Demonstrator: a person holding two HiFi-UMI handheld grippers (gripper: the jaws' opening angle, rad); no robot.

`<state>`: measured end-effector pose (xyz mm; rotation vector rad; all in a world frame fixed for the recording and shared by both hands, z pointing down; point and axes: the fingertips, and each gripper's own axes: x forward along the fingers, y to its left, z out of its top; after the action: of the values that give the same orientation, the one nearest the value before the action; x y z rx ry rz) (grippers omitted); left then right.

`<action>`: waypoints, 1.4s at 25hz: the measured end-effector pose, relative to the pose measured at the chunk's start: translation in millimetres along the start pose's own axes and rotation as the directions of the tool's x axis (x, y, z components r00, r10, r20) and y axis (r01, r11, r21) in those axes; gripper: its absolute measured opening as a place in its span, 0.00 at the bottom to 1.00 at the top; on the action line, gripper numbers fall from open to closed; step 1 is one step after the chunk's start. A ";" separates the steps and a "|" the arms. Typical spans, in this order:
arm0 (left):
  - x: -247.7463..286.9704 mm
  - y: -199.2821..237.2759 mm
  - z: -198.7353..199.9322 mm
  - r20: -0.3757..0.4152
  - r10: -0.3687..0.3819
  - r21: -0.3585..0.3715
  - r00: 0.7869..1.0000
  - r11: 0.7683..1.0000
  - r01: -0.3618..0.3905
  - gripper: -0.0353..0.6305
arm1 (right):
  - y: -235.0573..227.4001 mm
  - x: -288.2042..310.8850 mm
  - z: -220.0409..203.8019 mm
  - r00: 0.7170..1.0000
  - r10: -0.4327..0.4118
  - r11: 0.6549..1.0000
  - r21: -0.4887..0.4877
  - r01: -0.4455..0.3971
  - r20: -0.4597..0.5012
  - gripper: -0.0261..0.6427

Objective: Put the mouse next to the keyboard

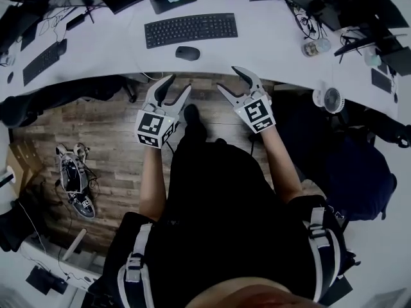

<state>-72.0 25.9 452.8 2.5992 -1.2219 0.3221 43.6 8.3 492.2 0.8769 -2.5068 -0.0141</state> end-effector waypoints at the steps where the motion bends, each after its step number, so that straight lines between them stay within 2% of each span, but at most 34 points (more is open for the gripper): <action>1: 2.7 5.8 2.4 -0.001 -0.006 0.004 1.000 1.000 0.006 0.37 | -1.2 4.7 2.7 1.000 -0.003 1.000 0.000 0.003 -0.001 0.45; 13: 32.3 57.3 24.3 0.003 -0.078 0.050 0.997 0.996 0.078 0.36 | -23.0 51.3 23.8 0.999 -0.051 0.999 0.011 0.051 -0.006 0.46; 27: 22.6 88.2 22.0 -0.015 -0.088 0.065 0.996 0.994 0.089 0.36 | -10.9 93.8 35.5 0.999 -0.043 0.999 0.026 0.043 -0.002 0.46; 35: 17.5 102.4 23.7 0.017 -0.043 0.053 0.999 0.998 0.042 0.36 | -8.7 104.2 40.4 1.000 -0.008 1.000 -0.008 0.008 0.000 0.45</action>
<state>-138.4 -57.3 449.2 2.6745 -1.1781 0.3273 -40.1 -65.9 500.6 0.8832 -2.5017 -0.0272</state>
